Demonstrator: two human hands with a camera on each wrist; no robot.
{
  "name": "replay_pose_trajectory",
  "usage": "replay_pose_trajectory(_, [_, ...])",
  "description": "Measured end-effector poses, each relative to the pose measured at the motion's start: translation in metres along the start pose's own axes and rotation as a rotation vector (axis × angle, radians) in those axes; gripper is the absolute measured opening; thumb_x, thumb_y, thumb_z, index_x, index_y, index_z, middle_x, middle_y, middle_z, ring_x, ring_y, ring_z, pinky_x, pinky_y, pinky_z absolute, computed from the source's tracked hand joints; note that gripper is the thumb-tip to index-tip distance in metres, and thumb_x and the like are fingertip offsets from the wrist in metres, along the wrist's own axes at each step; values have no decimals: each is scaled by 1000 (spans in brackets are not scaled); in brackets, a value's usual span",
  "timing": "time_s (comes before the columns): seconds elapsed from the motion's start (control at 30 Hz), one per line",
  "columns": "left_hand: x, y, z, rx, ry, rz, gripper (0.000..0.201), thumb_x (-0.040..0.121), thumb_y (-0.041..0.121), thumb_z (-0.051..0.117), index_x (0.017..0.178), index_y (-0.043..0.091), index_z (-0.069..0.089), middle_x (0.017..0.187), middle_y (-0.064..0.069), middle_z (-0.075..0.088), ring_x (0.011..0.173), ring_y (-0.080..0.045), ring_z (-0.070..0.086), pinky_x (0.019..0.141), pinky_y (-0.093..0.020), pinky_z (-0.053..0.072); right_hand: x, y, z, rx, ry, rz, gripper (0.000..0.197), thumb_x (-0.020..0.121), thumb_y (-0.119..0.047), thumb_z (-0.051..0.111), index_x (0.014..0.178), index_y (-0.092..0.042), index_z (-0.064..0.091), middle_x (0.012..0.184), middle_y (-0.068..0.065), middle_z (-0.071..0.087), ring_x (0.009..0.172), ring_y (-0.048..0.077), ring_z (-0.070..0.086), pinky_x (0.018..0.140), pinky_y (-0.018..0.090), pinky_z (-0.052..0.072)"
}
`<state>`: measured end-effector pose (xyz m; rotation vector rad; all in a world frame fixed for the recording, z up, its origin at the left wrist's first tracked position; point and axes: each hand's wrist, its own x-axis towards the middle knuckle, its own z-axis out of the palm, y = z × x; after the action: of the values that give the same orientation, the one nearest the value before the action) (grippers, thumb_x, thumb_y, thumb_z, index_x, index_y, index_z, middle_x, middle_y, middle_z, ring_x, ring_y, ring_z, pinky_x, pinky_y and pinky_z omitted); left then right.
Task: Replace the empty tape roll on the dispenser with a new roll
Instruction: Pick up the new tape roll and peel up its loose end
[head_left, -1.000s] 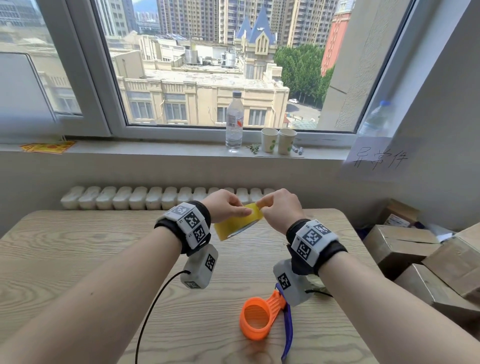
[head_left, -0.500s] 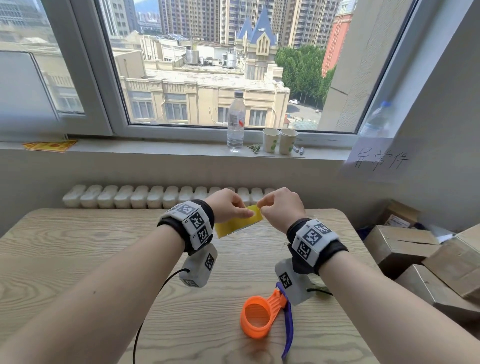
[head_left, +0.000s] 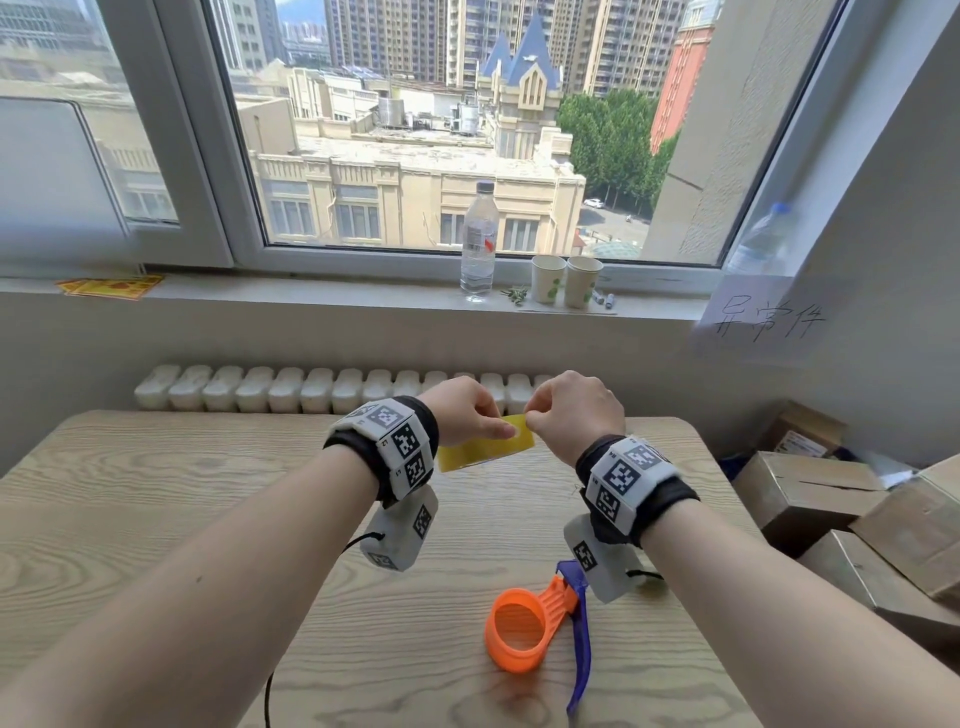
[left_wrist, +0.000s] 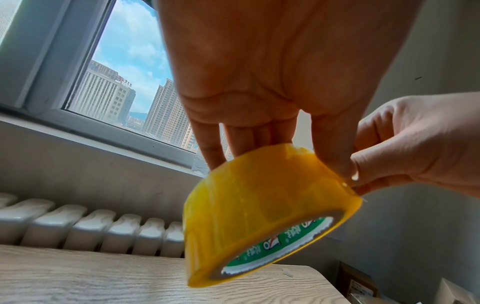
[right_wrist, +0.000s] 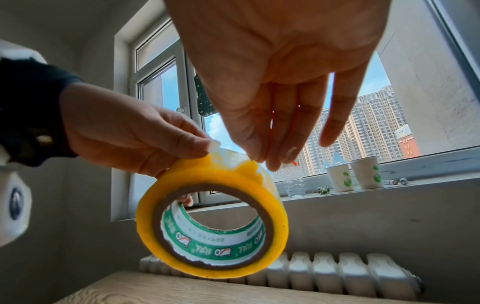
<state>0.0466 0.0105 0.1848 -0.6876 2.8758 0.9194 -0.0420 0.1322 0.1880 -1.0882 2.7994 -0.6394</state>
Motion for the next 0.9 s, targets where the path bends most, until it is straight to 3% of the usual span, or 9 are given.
replay_pose_trajectory(0.23, [-3, -3, -2, -3, -9, 2, 35, 87, 38, 59, 105, 9, 68, 107, -10, 68, 90, -15, 56, 84, -30, 47, -1, 8, 0, 80, -24, -18, 14, 78, -25, 61, 80, -27, 75, 93, -5, 72, 92, 18, 64, 84, 31, 51])
replay_pose_trajectory(0.57, [-6, -4, -1, -40, -9, -3, 34, 88, 36, 58, 107, 9, 67, 95, -3, 62, 87, -15, 54, 76, -24, 41, 5, 16, 7, 377, -82, 61, 8, 73, -19, 66, 68, -21, 71, 80, 0, 71, 87, 20, 66, 84, 33, 53])
replay_pose_trajectory(0.73, [-6, -4, -1, -51, -18, -2, 35, 90, 36, 55, 109, 9, 66, 95, -1, 59, 88, -15, 53, 76, -25, 39, 5, 18, 10, 535, -88, 102, 14, 73, -11, 65, 61, -18, 67, 70, 4, 70, 80, 20, 67, 84, 37, 54])
replay_pose_trajectory(0.9, [-6, -8, -2, -45, -18, -20, 36, 92, 36, 52, 110, 8, 65, 94, -2, 59, 88, -17, 53, 76, -24, 38, 6, 20, 5, 726, -153, 143, 16, 84, -3, 53, 72, -10, 60, 71, 6, 69, 68, 19, 65, 74, 32, 52])
